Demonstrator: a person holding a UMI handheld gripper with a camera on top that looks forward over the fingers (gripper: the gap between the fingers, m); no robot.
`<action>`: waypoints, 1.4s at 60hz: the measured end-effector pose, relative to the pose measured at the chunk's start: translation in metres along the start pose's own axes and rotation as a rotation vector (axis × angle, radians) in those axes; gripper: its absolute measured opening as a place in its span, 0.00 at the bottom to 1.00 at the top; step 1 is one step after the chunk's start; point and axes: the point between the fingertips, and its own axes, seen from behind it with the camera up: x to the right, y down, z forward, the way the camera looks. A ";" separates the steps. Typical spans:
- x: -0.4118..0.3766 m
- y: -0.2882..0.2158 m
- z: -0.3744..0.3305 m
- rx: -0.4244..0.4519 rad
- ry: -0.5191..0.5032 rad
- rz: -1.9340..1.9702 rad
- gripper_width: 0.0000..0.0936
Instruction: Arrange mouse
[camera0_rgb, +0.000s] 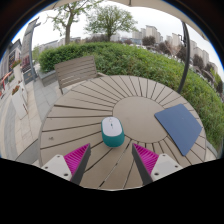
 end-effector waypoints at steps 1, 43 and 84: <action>0.001 -0.001 0.004 -0.001 0.002 0.001 0.91; 0.002 -0.036 0.067 -0.019 -0.050 -0.041 0.44; 0.299 -0.120 0.042 0.037 0.096 0.089 0.45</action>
